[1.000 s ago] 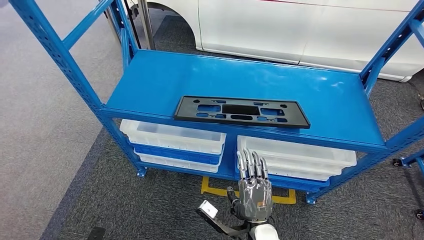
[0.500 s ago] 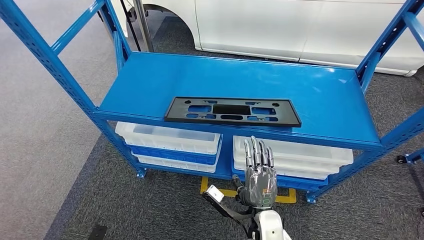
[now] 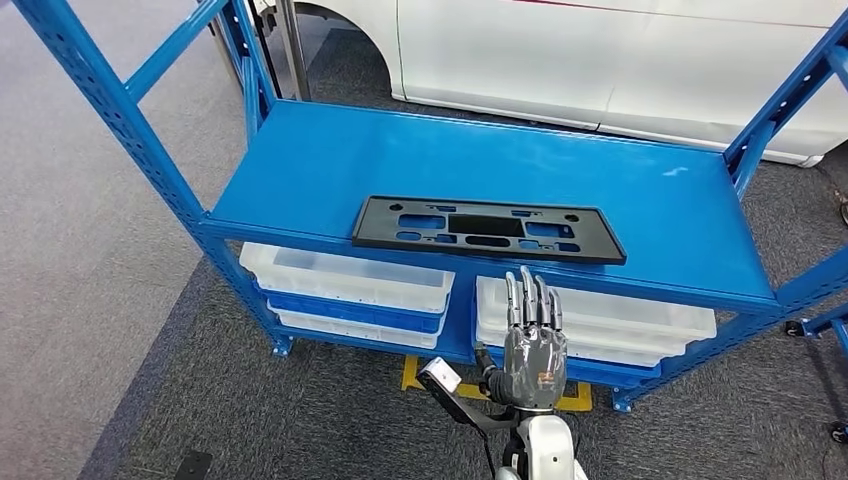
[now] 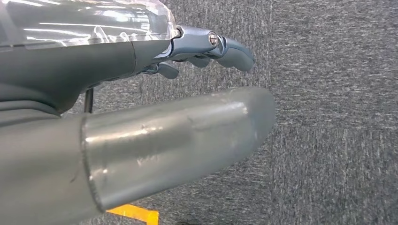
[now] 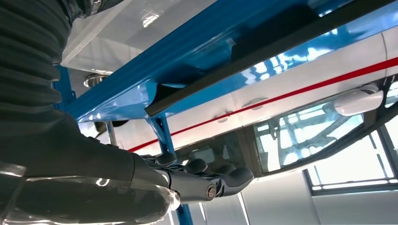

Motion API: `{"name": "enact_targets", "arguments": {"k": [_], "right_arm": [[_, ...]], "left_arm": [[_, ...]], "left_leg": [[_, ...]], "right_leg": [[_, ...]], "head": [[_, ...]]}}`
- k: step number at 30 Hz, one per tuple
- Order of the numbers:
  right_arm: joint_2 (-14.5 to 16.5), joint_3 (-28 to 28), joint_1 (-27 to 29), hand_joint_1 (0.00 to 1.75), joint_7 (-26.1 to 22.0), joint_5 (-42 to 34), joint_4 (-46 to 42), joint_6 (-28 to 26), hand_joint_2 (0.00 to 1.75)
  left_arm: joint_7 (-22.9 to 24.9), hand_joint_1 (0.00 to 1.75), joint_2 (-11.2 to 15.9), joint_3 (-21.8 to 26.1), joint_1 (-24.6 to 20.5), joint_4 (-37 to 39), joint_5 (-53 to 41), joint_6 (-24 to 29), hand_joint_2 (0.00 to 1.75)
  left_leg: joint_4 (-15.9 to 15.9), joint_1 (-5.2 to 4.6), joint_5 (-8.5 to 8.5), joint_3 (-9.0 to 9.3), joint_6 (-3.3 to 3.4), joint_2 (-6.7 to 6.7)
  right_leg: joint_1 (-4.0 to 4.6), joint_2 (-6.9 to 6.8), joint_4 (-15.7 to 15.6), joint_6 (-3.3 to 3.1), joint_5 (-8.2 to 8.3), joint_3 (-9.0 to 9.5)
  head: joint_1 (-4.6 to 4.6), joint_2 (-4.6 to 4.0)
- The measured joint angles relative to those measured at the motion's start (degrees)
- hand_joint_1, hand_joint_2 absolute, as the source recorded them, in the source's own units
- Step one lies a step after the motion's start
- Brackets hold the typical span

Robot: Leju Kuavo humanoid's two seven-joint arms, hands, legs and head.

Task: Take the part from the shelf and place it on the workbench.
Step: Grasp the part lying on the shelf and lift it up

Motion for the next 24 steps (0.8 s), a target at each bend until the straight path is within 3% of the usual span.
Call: {"name": "enact_targets", "arguments": {"k": [2,3,4,6,9,10,12,13,14,15,17,18,20,24], "right_arm": [[0.1,-0.4,-0.2,0.00,0.0,0.3,0.3,0.0,1.75],[0.2,-0.6,-0.4,0.00,0.1,0.3,0.5,0.0,1.75],[0.2,-0.6,-0.6,0.00,0.5,0.4,0.8,0.0,1.75],[0.1,-0.3,-1.3,0.00,2.2,0.4,1.7,0.0,1.75],[-0.2,1.6,-3.2,0.00,5.9,0.5,4.0,0.0,1.75],[-0.3,2.5,-3.9,0.00,6.8,0.5,4.9,0.0,1.75],[-0.6,4.4,-5.0,0.00,8.1,0.5,7.0,0.0,1.75],[-0.8,5.2,-5.4,0.00,8.4,0.5,7.9,0.0,1.75],[-1.0,5.9,-5.6,0.00,8.7,0.5,8.7,0.0,1.75],[-1.1,6.6,-5.9,0.00,8.8,0.5,9.4,0.0,1.75],[-1.3,7.7,-6.4,0.00,8.9,0.5,10.4,0.0,1.75],[-1.3,8.1,-6.6,0.00,8.9,0.5,10.7,0.0,1.75],[-1.3,8.6,-7.0,0.00,8.8,0.5,11.2,-0.1,1.75],[-1.3,8.9,-7.4,0.00,7.9,0.5,11.8,-0.1,1.75]], "left_arm": [[0.1,0.00,0.0,0.0,0.0,0.0,-0.1,0.0,0.00],[0.2,0.00,-0.1,0.0,-0.1,0.0,-0.2,0.0,0.00],[0.3,0.00,-0.1,0.0,-0.1,0.0,-0.3,0.0,0.00],[0.5,0.00,-0.1,0.0,-0.2,0.0,-0.6,-0.1,0.00],[0.9,0.00,-0.2,0.0,-0.6,0.0,-1.2,-0.1,0.00],[1.1,0.00,-0.1,0.0,-0.7,0.0,-1.3,-0.2,0.00],[1.4,0.00,0.0,0.0,-0.9,0.0,-1.4,-0.2,0.00],[1.5,0.00,0.0,0.0,-0.9,0.0,-1.5,-0.2,0.00],[1.5,0.00,0.1,0.0,-0.8,0.0,-1.6,-0.2,0.00],[1.6,0.00,0.1,0.0,-0.8,0.0,-1.7,-0.2,0.00],[1.6,0.00,0.2,0.0,-0.8,0.0,-1.7,-0.2,0.00],[1.6,0.00,0.2,0.0,-0.9,0.0,-1.7,-0.2,0.00],[1.6,0.00,0.2,0.0,-0.9,0.0,-1.8,-0.2,0.00],[1.6,0.00,0.2,0.0,-0.9,0.0,-1.8,-0.2,0.00]], "left_leg": [[0.1,-0.15,-0.52,0.58,-0.26,-0.10],[0.1,-0.26,-0.79,0.77,-0.48,-0.12],[0.2,-0.32,-0.98,0.82,-0.71,-0.09],[0.1,-0.39,-1.19,0.84,-1.21,0.02],[2.0,-0.31,-2.56,0.34,-2.05,0.16],[4.6,-0.22,-3.79,-0.90,-2.33,0.17],[12.2,-0.10,-6.54,-5.13,-2.83,0.19],[15.1,-0.06,-7.06,-7.13,-3.02,0.19],[16.3,-0.01,-6.44,-8.29,-3.13,0.20],[15.2,0.05,-4.70,-8.36,-3.17,0.22],[8.1,0.16,0.14,-5.85,-3.04,0.31],[4.7,0.08,1.60,-4.35,-2.87,0.36],[1.3,-0.12,1.99,-2.90,-2.15,0.36],[0.4,0.04,1.31,-1.96,-0.54,0.10]], "right_leg": [[0.20,0.02,-7.3,-0.68,4.39,3.30],[0.36,0.02,-10.7,-1.01,5.56,4.82],[0.52,0.03,-12.7,-1.24,5.94,5.70],[0.66,0.09,-13.7,-1.49,5.48,6.01],[0.10,0.15,-14.6,-2.08,5.36,6.96],[-0.04,0.09,-14.9,-2.31,5.28,7.37],[-0.01,-0.01,-14.9,-2.63,4.89,7.84],[-0.01,-0.02,-14.9,-2.66,4.64,8.08],[-0.01,-0.02,-14.9,-2.62,4.36,8.39],[-0.02,-0.01,-14.9,-2.55,4.04,8.79],[-0.04,0.01,-14.9,-2.26,3.30,9.76],[0.06,0.04,-14.8,-2.00,2.95,10.07],[0.29,0.10,-14.7,-1.44,2.60,10.22],[0.30,0.07,-12.6,-0.41,1.68,9.58]], "head": [[0.01,0.00],[0.01,0.00],[-0.01,0.00],[-0.02,0.00],[-0.05,0.00],[-0.07,0.00],[-0.11,0.00],[-0.11,0.00],[-0.11,0.00],[-0.11,0.00],[-0.10,0.00],[-0.10,0.00],[-0.10,0.00],[-0.07,0.00]]}}
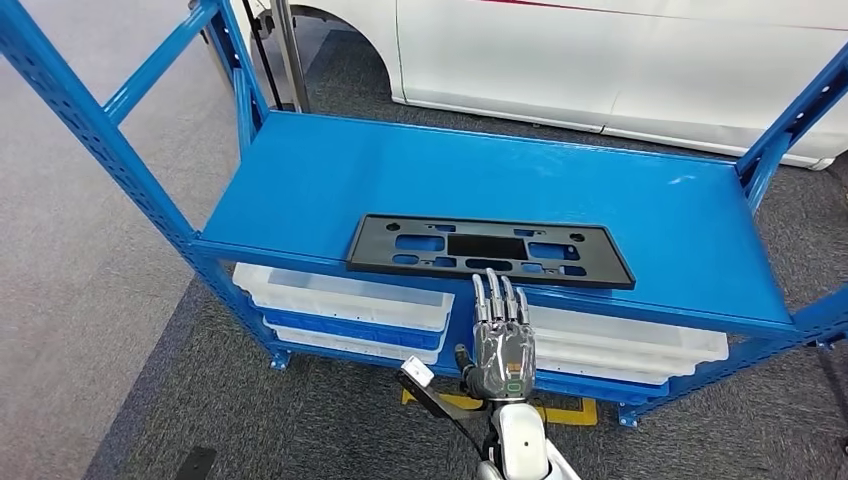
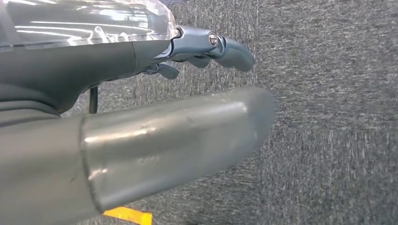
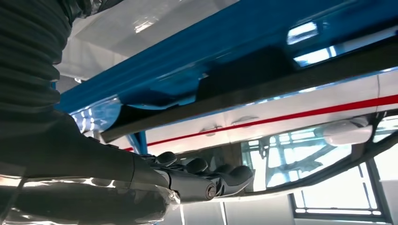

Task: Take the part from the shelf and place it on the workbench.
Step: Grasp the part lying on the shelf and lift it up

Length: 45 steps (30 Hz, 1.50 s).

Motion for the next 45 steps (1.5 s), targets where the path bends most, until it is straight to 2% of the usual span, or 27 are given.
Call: {"name": "enact_targets", "arguments": {"k": [2,4,5,6,8,9,11,14,16,19,20,21,22,24,25,26,28,30,32,34,35,36,37,39,40,42,45], "right_arm": [[0.0,0.0,-0.2,0.00,-0.7,0.0,0.1,0.0,1.75],[0.0,-0.2,0.0,0.00,-1.8,0.0,0.3,0.0,1.75],[0.0,-0.4,0.1,0.00,-2.3,0.0,0.3,0.0,1.75],[0.0,-0.6,0.2,0.00,-2.7,0.0,0.3,0.0,1.75],[0.1,-1.0,0.2,0.00,-3.5,0.0,0.3,0.0,1.75],[0.1,-1.3,0.2,0.00,-3.9,0.0,0.2,0.0,1.75],[0.2,-1.7,0.1,0.00,-4.3,0.0,-0.1,0.0,1.75],[0.5,-2.3,0.1,0.00,-4.7,0.0,-0.6,0.0,1.75],[1.0,-2.6,-0.1,0.00,-5.0,0.0,-0.9,0.0,1.75],[1.5,-2.9,-0.2,0.00,-5.3,0.0,-1.0,0.0,1.75],[1.5,-3.0,-0.1,0.00,-5.3,0.0,-1.0,0.0,1.75],[1.6,-3.1,0.0,0.00,-5.5,0.0,-1.0,0.0,1.75],[1.7,-3.2,0.0,0.00,-5.6,-0.1,-1.0,0.0,1.75],[2.0,-3.5,0.0,0.00,-5.9,-0.3,-1.0,0.0,1.75],[2.1,-3.5,0.0,0.00,-6.1,-0.4,-1.0,0.0,1.75],[2.2,-3.6,0.0,0.00,-6.2,-0.5,-1.0,0.0,1.75],[2.4,-3.7,0.1,0.00,-6.4,-0.6,-1.0,0.0,1.75],[2.5,-3.9,0.0,0.00,-6.6,-0.6,-1.0,0.0,1.75],[2.6,-4.2,-0.2,0.00,-6.8,-0.6,-1.0,0.0,1.75],[2.6,-4.4,-0.3,0.00,-6.9,-0.6,-0.8,0.0,1.75],[2.6,-4.5,-0.3,0.00,-6.9,-0.5,-0.7,0.0,1.75],[2.6,-4.5,-0.4,0.00,-6.9,-0.5,-0.5,0.0,1.75],[2.6,-4.6,-0.6,0.00,-6.9,-0.5,-0.3,0.0,1.75],[2.7,-4.6,-1.2,0.00,-6.9,-0.5,0.2,0.0,1.75],[2.8,-4.6,-1.6,0.00,-6.9,-0.4,0.5,0.0,1.75],[3.0,-4.6,-2.5,0.00,-6.7,-0.4,1.3,0.0,1.75],[3.3,-4.7,-3.9,0.00,-6.2,-0.6,3.0,0.0,1.75]], "left_arm": [[0.0,0.00,0.0,0.0,0.0,0.0,0.0,0.1,0.00],[0.0,0.00,0.0,0.0,0.0,0.0,0.0,0.1,0.00],[0.1,0.00,0.0,0.0,0.0,0.0,0.0,0.1,0.00],[0.1,0.00,0.0,0.0,0.1,0.0,-0.1,0.1,0.00],[0.2,0.00,0.0,0.0,0.2,0.0,-0.1,0.2,0.00],[0.3,0.00,0.0,0.0,0.1,0.0,-0.1,0.2,0.00],[0.4,0.00,-0.1,0.0,0.1,0.0,-0.2,0.1,0.00],[0.5,0.00,-0.1,0.0,0.2,0.0,-0.2,0.1,0.00],[0.5,0.00,0.0,0.0,0.0,0.0,-0.2,0.1,0.00],[0.5,0.00,0.2,-0.1,0.1,0.0,-0.2,0.1,0.00],[0.6,0.00,0.2,-0.1,0.2,0.0,-0.2,0.1,0.00],[0.6,0.00,0.2,-0.1,0.3,0.0,-0.2,0.1,0.00],[0.6,0.00,0.3,-0.1,0.3,0.0,-0.2,0.1,0.00],[0.6,0.00,0.3,-0.1,0.3,0.0,-0.2,0.1,0.00],[0.6,0.00,0.4,-0.1,0.3,0.0,-0.2,0.2,0.00],[0.6,0.00,0.4,-0.1,0.3,0.0,-0.2,0.2,0.00],[0.6,0.00,0.4,-0.1,0.4,0.0,-0.4,0.4,0.00],[0.5,0.00,0.5,-0.1,0.6,0.0,-0.6,0.5,0.00],[0.5,0.00,0.5,-0.1,0.5,0.0,-0.8,0.5,0.00],[0.6,0.00,0.5,-0.1,0.5,0.0,-1.0,0.5,0.00],[0.6,0.00,0.5,-0.1,0.5,0.0,-1.1,0.5,0.00],[0.6,0.00,0.5,-0.1,0.5,0.0,-1.2,0.5,0.00],[0.7,0.00,0.5,-0.2,0.5,0.0,-1.2,0.5,0.00],[0.7,0.00,0.5,-0.4,0.4,0.0,-1.3,0.5,0.00],[0.8,0.00,0.5,-0.5,0.4,0.0,-1.4,0.5,0.00],[0.9,0.00,0.5,-0.8,0.2,0.0,-1.6,0.5,0.00],[1.0,0.00,0.5,-1.1,-0.1,0.0,-2.1,0.3,0.00]], "left_leg": [[-0.2,0.03,-0.34,0.73,0.63,0.00],[-0.2,-0.08,-0.84,1.25,0.96,-0.01],[-0.2,-0.14,-1.14,1.60,1.00,-0.05],[-0.2,-0.21,-1.48,2.07,0.97,-0.13],[-0.2,-0.35,-2.33,3.27,0.77,-0.29],[-0.2,-0.40,-2.73,3.77,0.60,-0.33],[-0.2,-0.37,-3.34,4.09,0.09,-0.34],[0.2,-0.41,-3.65,4.56,-0.82,-0.19],[3.0,-0.34,-5.07,3.67,-1.30,-0.09],[12.4,-0.02,-8.94,-1.97,-2.25,-0.04],[14.3,0.09,-9.16,-3.54,-2.51,-0.03],[14.2,0.18,-8.27,-4.21,-2.68,-0.02],[12.1,0.27,-6.36,-3.86,-2.71,0.00],[5.2,0.30,-1.90,-1.63,-2.56,0.05],[2.4,0.16,-0.88,-0.72,-2.30,0.09],[0.7,0.00,-0.33,-0.26,-1.93,0.10],[0.0,-0.21,-0.38,-0.20,-1.13,0.07],[-0.2,0.10,0.18,0.00,-0.43,0.08],[-0.5,0.35,0.33,0.23,0.18,0.15],[-0.5,0.29,0.23,0.25,0.47,0.17],[-0.4,0.26,0.17,0.28,0.51,0.16],[-0.4,0.24,0.09,0.34,0.52,0.13],[-0.3,0.24,-0.03,0.46,0.46,0.08],[-0.2,0.20,-0.37,0.78,0.21,0.00],[0.0,0.10,-0.55,0.84,-0.01,-0.03],[0.0,-0.08,-0.72,0.79,-0.54,-0.04],[0.3,0.05,-1.17,0.68,-1.56,0.00]], "right_leg": [[-0.19,-0.01,5.9,0.43,-2.54,-3.18],[-0.23,-0.03,12.9,0.65,-4.89,-7.78],[-0.23,-0.03,14.4,0.62,-4.77,-9.30],[-0.21,-0.03,13.8,0.46,-3.39,-9.80],[0.04,-0.02,7.2,-0.32,2.03,-8.03],[0.31,-0.01,3.7,-0.80,3.99,-6.94],[0.86,0.06,-0.4,-1.47,5.39,-5.76],[0.77,0.21,-1.6,-1.87,5.38,-4.87],[0.31,0.20,-2.4,-2.26,5.25,-3.65],[0.17,0.15,-2.8,-2.62,4.81,-2.92],[0.16,0.17,-2.7,-2.62,4.60,-2.81],[0.14,0.21,-2.6,-2.58,4.36,-2.66],[0.10,0.24,-2.4,-2.49,4.10,-2.46],[0.06,0.27,-2.1,-2.16,3.53,-1.98],[0.08,0.27,-2.0,-1.92,3.36,-1.93],[0.14,0.25,-1.9,-1.65,3.22,-1.98],[0.27,0.25,-1.9,-1.10,3.15,-2.16],[0.29,0.22,-1.2,-0.51,2.34,-2.27],[0.18,0.17,3.3,0.00,-0.48,-4.18],[-0.02,0.16,10.9,0.33,-3.90,-7.96],[-0.13,0.16,13.7,0.43,-4.59,-9.45],[-0.21,0.16,14.4,0.47,-4.11,-10.01],[-0.27,0.15,12.9,0.42,-2.54,-9.41],[-0.27,0.15,5.3,0.06,1.59,-5.82],[-0.18,0.17,1.8,-0.12,2.85,-4.20],[0.03,0.24,-1.2,-0.37,3.25,-2.93],[-0.06,0.30,-1.8,-1.10,3.50,-2.77]], "head": [[0.02,0.00],[0.01,0.00],[0.01,0.00],[0.01,0.00],[0.02,0.00],[0.02,0.00],[0.10,0.00],[0.14,0.00],[0.13,0.00],[0.10,0.00],[0.10,0.00],[0.11,0.00],[0.10,0.00],[0.12,0.00],[0.10,0.00],[0.11,0.00],[0.10,0.00],[0.10,0.00],[0.11,0.00],[0.11,0.00],[0.11,0.00],[0.12,0.00],[0.12,0.00],[0.12,0.00],[0.11,0.00],[0.09,0.00],[0.08,0.00]]}}
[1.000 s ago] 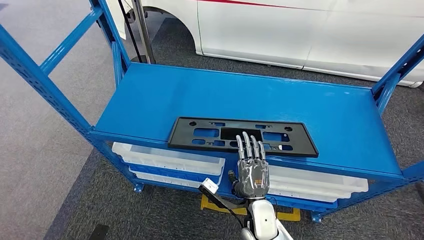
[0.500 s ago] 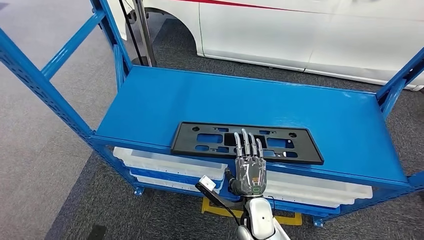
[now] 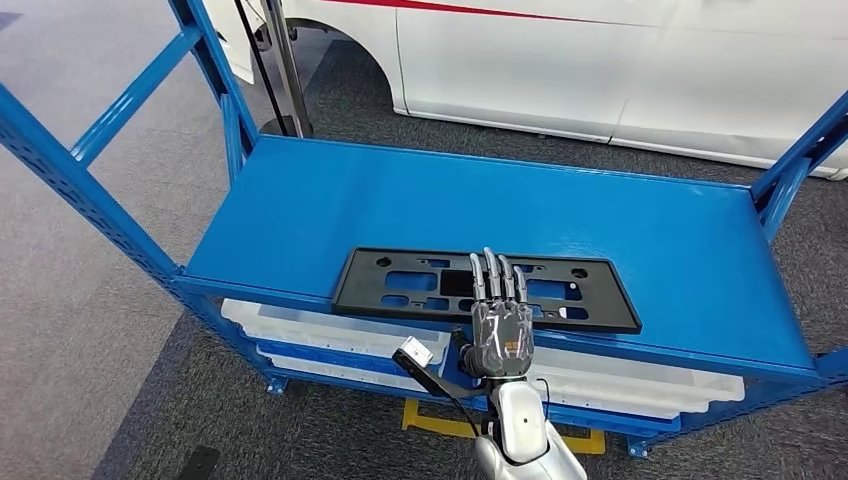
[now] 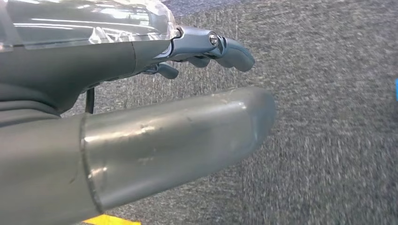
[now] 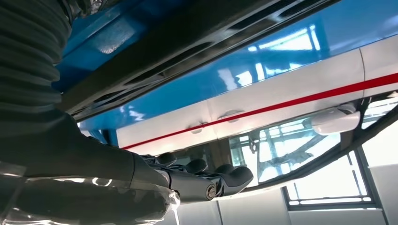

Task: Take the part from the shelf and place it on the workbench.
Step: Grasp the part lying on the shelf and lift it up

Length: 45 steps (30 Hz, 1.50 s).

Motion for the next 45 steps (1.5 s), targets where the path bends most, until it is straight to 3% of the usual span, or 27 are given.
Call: {"name": "enact_targets", "arguments": {"k": [2,4,5,6,7,10,12,14,16,17,19,20,21,22,23,24,26,28,31,33,35,36,37,39,41,42,45], "right_arm": [[0.4,0.0,-1.3,0.00,0.3,-0.1,1.5,0.0,1.75],[0.6,-0.2,-2.4,0.00,0.6,-0.4,3.3,0.0,1.75],[0.6,-0.4,-2.8,0.00,0.6,-0.5,4.3,0.0,1.75],[0.6,-0.6,-3.3,0.00,0.8,-0.7,5.4,0.0,1.75],[0.6,-0.7,-3.8,0.00,1.0,-0.7,6.4,0.0,1.75],[0.6,-1.0,-5.7,0.00,1.7,-0.6,9.2,0.0,1.75],[0.6,-1.2,-6.9,0.00,2.1,-0.2,11.0,0.1,1.75],[0.6,-1.3,-7.9,0.00,2.4,0.3,12.7,0.3,1.75],[0.6,-1.4,-8.8,0.00,2.8,0.5,13.9,0.8,1.75],[0.5,-1.4,-9.2,0.00,3.0,0.5,14.4,1.2,1.75],[0.4,-1.4,-9.8,0.00,3.4,0.5,15.5,2.0,1.75],[0.3,-1.4,-10.0,0.00,3.5,0.5,16.0,2.4,1.75],[0.2,-1.4,-10.1,0.00,3.5,0.5,16.3,2.6,1.75],[0.1,-1.4,-10.3,0.00,3.5,0.6,16.7,2.8,1.75],[0.0,-1.4,-10.5,0.00,3.5,0.6,16.9,3.0,1.75],[0.0,-1.4,-10.8,0.00,3.5,0.6,17.1,3.1,1.75],[-0.2,-1.4,-11.2,0.00,3.6,0.5,17.4,3.3,1.75],[-0.3,-1.4,-11.5,0.00,3.6,0.5,17.6,3.4,1.75],[-0.6,-1.4,-11.8,0.00,3.7,0.4,17.8,3.6,1.75],[-0.8,-1.4,-12.0,0.00,3.7,0.3,17.8,3.9,1.75],[-1.2,-1.4,-11.9,0.00,3.7,0.3,17.9,4.1,1.75],[-1.4,-1.4,-11.9,0.00,3.7,0.3,17.9,4.1,1.75],[-1.7,-1.5,-11.9,0.00,3.7,0.3,17.9,4.2,1.75],[-2.2,-1.7,-11.9,0.00,3.7,0.3,17.8,4.2,1.75],[-2.7,-2.1,-11.9,0.00,3.7,0.2,17.7,4.2,1.75],[-3.0,-2.4,-11.9,0.00,3.7,0.2,17.5,4.2,1.75],[-4.1,-3.2,-11.8,0.00,3.7,0.0,17.3,4.2,1.75]], "left_arm": [[0.1,0.00,0.0,-0.1,-0.2,0.0,-0.2,-0.1,0.00],[0.1,0.00,0.0,-0.2,-0.4,0.0,-0.3,-0.1,0.00],[0.2,0.00,0.1,-0.3,-0.4,0.0,-0.3,-0.2,0.00],[0.3,0.00,0.1,-0.4,-0.3,0.0,-0.3,-0.2,0.00],[0.3,0.00,0.1,-0.6,-0.3,0.0,-0.3,-0.2,0.00],[0.5,0.00,0.2,-1.1,-0.6,0.0,-0.3,-0.2,0.00],[0.6,0.00,0.3,-1.4,-0.8,0.0,-0.3,-0.3,0.00],[0.7,0.00,0.4,-1.4,-0.8,0.0,-0.3,-0.3,0.00],[0.7,0.00,0.4,-1.4,-0.8,0.0,-0.3,-0.3,0.00],[0.6,0.00,0.4,-1.4,-0.9,0.0,-0.3,-0.3,0.00],[0.7,0.00,0.5,-1.4,-0.9,0.0,-0.3,-0.4,0.00],[0.7,0.00,0.5,-1.4,-0.9,0.0,-0.3,-0.4,0.00],[0.7,0.00,0.5,-1.4,-0.9,0.0,-0.3,-0.4,0.00],[0.7,0.00,0.5,-1.4,-0.8,0.0,-0.3,-0.4,0.00],[0.7,0.00,0.4,-1.4,-0.8,0.0,-0.2,-0.4,0.00],[0.7,0.00,0.4,-1.4,-0.8,0.0,-0.2,-0.4,0.00],[0.7,0.00,0.5,-1.4,-0.8,0.0,-0.2,-0.5,0.00],[0.7,0.00,0.5,-1.4,-0.8,0.0,-0.1,-0.5,0.00],[0.6,0.00,0.5,-1.4,-0.8,0.0,0.0,-0.6,0.00],[0.6,0.00,0.5,-1.5,-0.7,0.0,0.0,-0.6,0.00],[0.6,0.00,0.6,-1.5,-0.5,0.0,0.1,-0.6,0.00],[0.6,0.00,0.7,-1.4,-0.4,0.0,0.1,-0.6,0.00],[0.5,0.00,0.7,-1.4,-0.2,0.0,0.1,-0.6,0.00],[0.4,0.00,0.8,-1.4,-0.1,0.0,0.2,-0.6,0.00],[0.3,0.00,0.9,-1.4,-0.1,0.0,0.3,-0.5,0.00],[0.2,0.00,0.9,-1.4,0.0,0.0,0.4,-0.5,0.00],[0.1,0.00,0.9,-1.4,0.2,0.0,0.7,-0.4,0.00]], "left_leg": [[3.6,0.14,-2.38,-1.56,-0.56,0.05],[11.1,0.18,-5.89,-5.03,-0.98,0.07],[14.2,0.19,-6.88,-6.62,-1.11,0.07],[15.7,0.19,-6.81,-7.43,-1.16,0.07],[14.8,0.19,-5.60,-7.15,-1.13,0.08],[4.0,0.06,0.09,-2.24,-0.58,0.10],[0.2,-0.20,0.95,-0.54,-0.05,0.04],[-0.2,-0.19,0.94,-0.45,0.51,-0.03],[-0.7,0.12,1.24,-0.24,1.20,0.06],[-1.0,0.28,1.38,-0.12,1.56,0.13],[-1.0,0.27,1.39,-0.09,1.93,0.27],[-1.0,0.25,1.37,-0.08,1.99,0.30],[-1.0,0.24,1.34,-0.02,2.01,0.32],[-1.0,0.24,1.30,0.07,1.99,0.30],[-1.0,0.25,1.24,0.21,1.94,0.26],[-0.9,0.25,1.14,0.37,1.84,0.21],[-0.8,0.04,0.92,0.47,1.42,0.12],[-0.7,-0.11,0.86,0.39,0.85,0.07],[0.0,0.12,0.14,0.19,-0.04,0.04],[4.7,0.26,-2.87,-1.83,-0.51,0.06],[12.2,0.32,-6.30,-5.28,-0.96,0.09],[14.7,0.38,-6.90,-6.45,-1.14,0.10],[15.0,0.46,-6.32,-6.63,-1.26,0.11],[9.2,0.73,-2.48,-3.81,-1.45,0.15],[2.1,0.85,0.03,-0.38,-1.30,0.00],[0.3,0.81,0.32,0.43,-1.00,-0.08],[0.0,0.65,0.41,0.49,0.31,-0.16]], "right_leg": [[-0.24,-0.05,-0.5,-0.63,0.24,0.24],[-0.16,-0.11,-0.5,-0.93,0.21,0.27],[-0.11,-0.13,-0.5,-0.97,0.18,0.27],[-0.07,-0.14,-0.4,-1.00,0.13,0.28],[-0.05,-0.11,-0.4,-1.00,0.07,0.33],[0.06,0.01,-0.1,-0.68,-0.26,0.54],[0.24,0.04,0.1,-0.20,-0.31,0.35],[0.36,0.05,0.0,0.34,-0.19,0.24],[0.38,0.00,1.0,0.92,-1.15,-0.10],[0.35,-0.03,3.1,1.20,-2.50,-1.01],[0.10,-0.09,10.2,1.59,-6.12,-4.40],[-0.05,-0.09,13.8,1.75,-7.36,-6.15],[-0.17,-0.09,15.7,1.86,-7.57,-7.17],[-0.30,-0.10,15.5,1.91,-6.64,-7.13],[-0.41,-0.11,13.0,1.87,-4.80,-5.93],[-0.48,-0.11,9.0,1.72,-2.63,-3.95],[-0.30,-0.11,2.0,1.31,-0.16,-0.54],[0.05,-0.08,-0.1,0.97,-0.04,0.33],[-0.23,-0.16,-0.8,0.03,0.42,0.67],[-0.52,-0.33,-1.4,-0.52,0.72,1.00],[-0.51,-0.42,-1.4,-0.65,0.76,0.97],[-0.51,-0.44,-1.4,-0.64,0.75,0.98],[-0.53,-0.45,-1.4,-0.60,0.71,1.01],[-0.66,-0.42,-1.0,-0.29,0.51,1.08],[-0.59,-0.37,-0.5,0.32,0.18,0.94],[-0.47,-0.33,-0.3,0.67,0.10,0.83],[-0.31,-0.17,-0.2,1.59,0.15,0.73]], "head": [[-0.01,0.00],[-0.01,0.00],[-0.01,0.00],[0.00,0.00],[-0.01,0.00],[-0.01,0.00],[-0.01,0.00],[0.00,0.00],[0.02,0.00],[0.02,0.00],[0.03,0.00],[0.03,0.00],[0.03,0.00],[0.03,0.00],[0.03,0.00],[0.03,0.00],[0.02,0.00],[0.01,0.00],[0.01,0.00],[0.00,0.00],[-0.01,0.00],[-0.01,0.00],[-0.01,0.00],[-0.01,0.00],[0.02,0.00],[0.04,0.00],[0.12,0.00]]}}
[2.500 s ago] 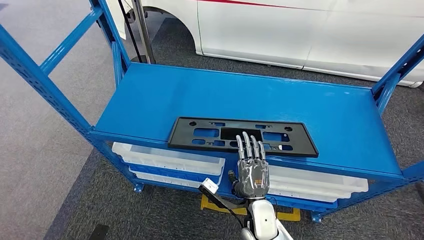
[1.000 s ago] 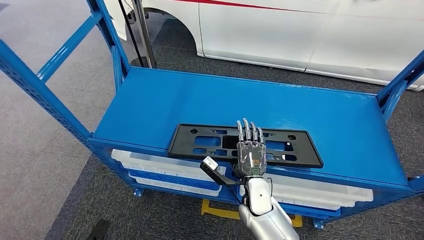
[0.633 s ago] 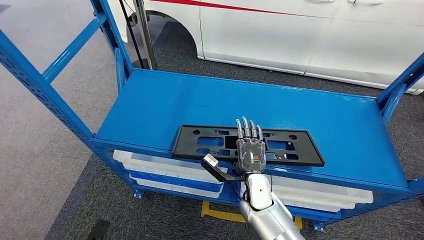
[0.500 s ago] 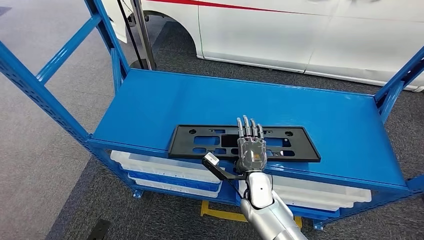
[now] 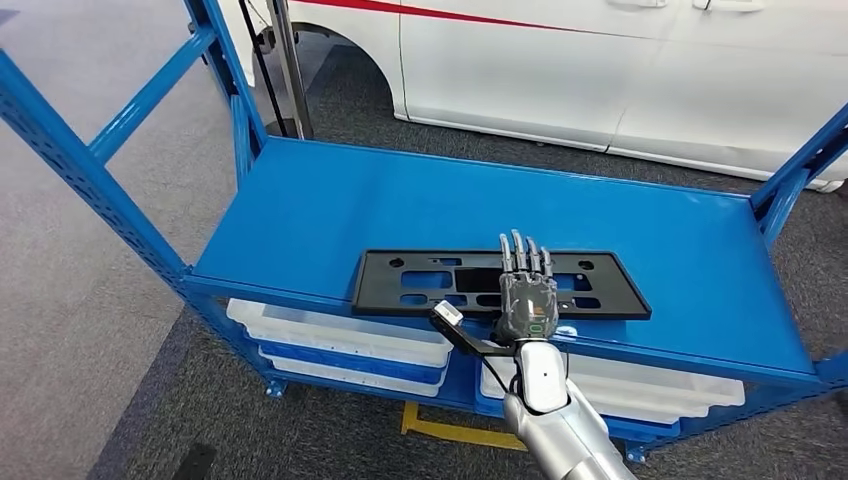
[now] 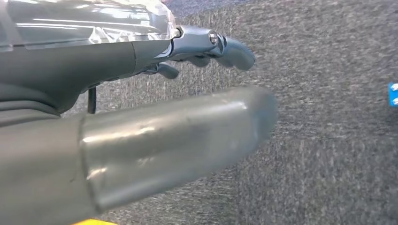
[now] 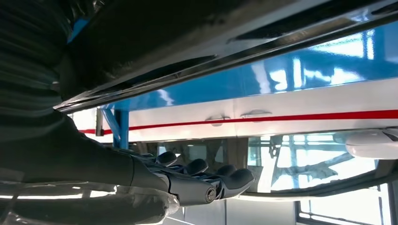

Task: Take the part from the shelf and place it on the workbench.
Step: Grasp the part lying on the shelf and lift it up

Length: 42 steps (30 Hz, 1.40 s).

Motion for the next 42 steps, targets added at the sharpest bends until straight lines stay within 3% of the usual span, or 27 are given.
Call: {"name": "enact_targets", "arguments": {"k": [2,5,6,7,9,10,12,13,14,15,17,18,20,21,22,23,26,28,31,32,33,35,37,38,39,40,42], "right_arm": [[-0.7,-0.6,0.1,0.00,0.2,-0.1,-0.1,0.0,1.75],[-1.6,-1.4,0.4,0.00,0.4,-0.1,-0.2,0.0,1.75],[-1.8,-1.7,0.5,0.00,0.5,-0.1,-0.2,-0.1,1.75],[-2.0,-1.9,0.6,0.00,0.5,-0.1,-0.2,-0.1,1.75],[-2.3,-2.3,0.6,0.00,0.5,-0.1,-0.2,-0.2,1.75],[-2.4,-2.6,0.5,0.13,0.5,-0.2,-0.2,-0.2,1.75],[-2.7,-3.1,0.4,0.92,0.5,-0.3,-0.2,-0.3,1.75],[-2.9,-3.3,0.3,1.36,0.5,-0.4,-0.2,-0.3,1.75],[-3.0,-3.6,0.4,1.67,0.4,-0.6,-0.2,-0.2,1.75],[-3.2,-3.8,0.4,1.75,0.4,-0.8,-0.2,-0.1,1.75],[-3.3,-4.1,0.5,1.75,-0.2,-1.5,-0.2,0.7,1.75],[-3.3,-4.3,0.5,1.75,-0.6,-2.0,-0.2,1.1,1.75],[-3.3,-4.8,0.8,1.75,-1.4,-2.7,0.0,1.7,1.75],[-3.3,-5.0,0.9,1.75,-1.7,-2.9,0.0,1.8,1.75],[-3.3,-5.2,1.1,1.75,-1.9,-3.0,0.1,1.8,1.75],[-3.3,-5.4,1.2,1.75,-2.0,-3.0,0.2,1.9,1.75],[-3.3,-5.8,1.2,1.75,-2.4,-3.0,0.3,1.8,1.75],[-3.4,-6.0,1.2,1.75,-2.6,-2.9,0.3,1.7,1.75],[-3.5,-6.4,1.1,1.75,-2.6,-2.8,0.3,1.7,1.75],[-3.6,-6.5,1.1,1.75,-2.6,-2.8,0.3,1.7,1.75],[-3.6,-6.6,1.1,1.75,-2.6,-2.8,0.3,1.7,1.75],[-3.6,-6.7,1.2,1.75,-2.7,-2.8,0.3,1.8,1.75],[-3.6,-6.7,1.3,1.75,-3.4,-3.1,0.5,1.7,1.75],[-3.6,-6.8,1.4,1.75,-4.2,-3.7,0.5,1.5,1.75],[-3.5,-6.9,1.4,1.75,-5.5,-4.8,0.4,1.1,1.75],[-3.4,-7.2,1.5,1.75,-7.4,-6.5,0.1,0.5,1.75],[-2.7,-7.7,2.3,1.75,-12.9,-11.8,-1.9,-0.4,1.75]], "left_arm": [[-0.1,0.00,0.0,0.0,0.0,0.0,0.1,0.1,0.00],[-0.1,0.00,0.0,0.0,0.1,0.0,0.1,0.1,0.00],[-0.2,0.00,0.0,0.0,0.1,0.0,0.1,0.1,0.00],[-0.2,0.00,0.0,0.0,0.1,0.0,0.1,0.1,0.00],[-0.2,0.00,0.0,0.0,0.2,0.0,0.2,0.2,0.00],[-0.3,0.00,0.0,0.0,0.2,0.0,0.3,0.2,0.00],[-0.3,0.00,-0.2,0.0,0.2,0.0,0.4,0.2,0.00],[-0.3,0.00,-0.2,0.1,0.3,0.0,0.4,0.2,0.00],[-0.3,0.00,-0.3,0.1,0.3,0.0,0.4,0.2,0.00],[-0.3,0.00,-0.2,0.1,0.4,0.0,0.4,0.2,0.00],[-0.4,0.00,-0.2,0.1,0.4,0.0,0.4,0.2,0.00],[-0.5,0.00,-0.2,0.1,0.4,0.0,0.4,0.2,0.00],[-0.5,0.00,-0.1,0.1,0.5,0.0,0.3,0.1,0.00],[-0.5,0.00,0.0,0.1,0.6,0.0,0.3,0.1,0.00],[-0.5,0.00,0.0,0.1,0.7,0.0,0.3,0.1,0.00],[-0.5,0.00,0.1,0.1,0.8,0.0,0.3,0.1,0.00],[-0.6,0.00,0.1,0.1,0.8,0.0,0.3,0.1,0.00],[-0.7,0.00,0.0,0.1,0.8,0.0,0.4,0.1,0.00],[-0.8,0.00,0.0,0.1,0.8,0.0,0.4,0.1,0.00],[-0.8,0.00,0.0,0.1,0.8,0.0,0.4,0.1,0.00],[-0.8,0.00,0.0,0.1,0.8,0.0,0.4,0.1,0.00],[-0.8,0.00,0.0,0.1,0.8,0.0,0.4,0.1,0.00],[-0.8,0.00,0.0,0.2,0.8,0.0,0.4,0.1,0.00],[-0.8,0.00,0.0,0.2,0.9,0.0,0.5,0.1,0.00],[-0.8,0.00,0.0,0.2,0.9,0.0,0.5,0.1,0.00],[-0.9,0.00,0.0,0.2,0.9,0.0,0.6,0.1,0.00],[-1.1,0.00,-0.3,0.3,1.0,0.1,1.0,0.2,0.00]], "left_leg": [[-0.2,0.04,0.33,-0.09,0.84,0.08],[-0.2,-0.26,0.56,-0.46,1.61,0.18],[-0.2,-0.42,0.59,-0.54,1.73,0.17],[-0.2,-0.58,0.60,-0.56,1.80,0.14],[-0.2,-0.90,0.58,-0.38,1.86,0.03],[-0.2,-0.96,0.56,-0.26,1.87,-0.01],[-0.2,-1.10,0.52,-0.26,1.65,-0.03],[-0.2,-1.04,0.54,-0.32,1.42,0.00],[-0.3,-1.04,0.59,-0.36,1.13,0.04],[-0.4,-1.07,0.64,-0.31,0.85,0.09],[0.6,-1.17,-0.34,-0.69,0.30,0.16],[2.7,-1.16,-1.75,-1.62,0.00,0.17],[9.6,-0.81,-5.37,-4.82,-0.63,0.17],[12.8,-0.64,-6.51,-6.36,-0.95,0.18],[14.4,-0.47,-6.60,-7.13,-1.22,0.19],[13.7,-0.29,-5.54,-6.83,-1.46,0.22],[3.7,0.18,-0.54,-1.96,-1.94,0.29],[0.5,0.12,-0.01,-0.47,-1.25,0.13],[0.4,-0.02,0.11,-0.53,0.30,0.07],[0.2,0.00,0.26,-0.51,0.76,0.13],[0.1,0.05,0.40,-0.51,1.15,0.21],[0.0,-0.04,0.49,-0.64,1.61,0.33],[0.0,-0.21,0.48,-0.72,1.72,0.38],[0.0,-0.28,0.46,-0.66,1.72,0.35],[0.0,-0.33,0.42,-0.53,1.69,0.30],[0.0,-0.37,0.37,-0.37,1.63,0.24],[0.0,-0.46,0.22,-0.29,1.30,0.18]], "right_leg": [[-0.20,-0.02,1.9,0.47,-1.53,-0.77],[-0.29,-0.08,11.6,0.78,-6.84,-5.19],[-0.27,-0.07,14.5,0.74,-7.78,-6.48],[-0.23,-0.07,15.5,0.60,-7.60,-6.88],[0.09,-0.06,11.3,-0.15,-4.45,-4.63],[0.39,-0.08,7.3,-0.88,-2.67,-2.64],[1.00,-0.26,1.3,-2.06,-0.74,0.20],[1.25,-0.33,0.1,-2.38,-0.66,0.65],[1.36,-0.36,-0.2,-2.43,-0.61,0.67],[1.20,-0.32,-0.6,-2.41,-0.38,0.79],[0.62,-0.41,-1.8,-2.40,0.31,1.32],[0.32,-0.50,-2.4,-2.40,0.64,1.54],[0.23,-0.63,-2.5,-2.49,0.82,1.47],[0.21,-0.64,-2.4,-2.46,0.80,1.35],[0.16,-0.64,-2.3,-2.38,0.73,1.26],[0.06,-0.61,-2.1,-2.21,0.60,1.22],[-0.16,-0.44,-0.8,-1.23,-0.19,0.98],[0.06,-0.24,0.0,-0.56,-0.49,0.55],[0.03,-0.04,0.1,0.15,-0.59,0.36],[-0.08,-0.03,1.0,0.37,-1.32,0.00],[-0.16,-0.04,3.0,0.56,-2.67,-0.89],[-0.27,-0.09,10.2,0.83,-6.44,-4.30],[-0.31,-0.09,16.0,0.87,-8.19,-7.20],[-0.30,-0.09,16.1,0.74,-7.43,-7.29],[-0.26,-0.08,13.8,0.48,-5.69,-6.26],[-0.14,-0.05,9.9,0.05,-3.44,-4.39],[0.30,-0.01,2.8,-0.90,-0.67,-0.98]], "head": [[0.01,0.00],[0.02,0.00],[0.02,0.00],[0.02,0.00],[0.03,0.00],[0.02,0.00],[-0.01,0.00],[-0.01,0.00],[-0.02,0.00],[0.00,0.00],[-0.04,0.00],[-0.07,0.00],[-0.13,0.00],[-0.14,0.00],[-0.14,0.00],[-0.15,0.00],[-0.15,0.00],[-0.09,0.00],[-0.04,0.00],[-0.04,0.00],[-0.03,0.00],[-0.03,0.00],[-0.04,0.00],[-0.04,0.00],[-0.04,0.00],[-0.04,0.00],[-0.03,0.00]]}}
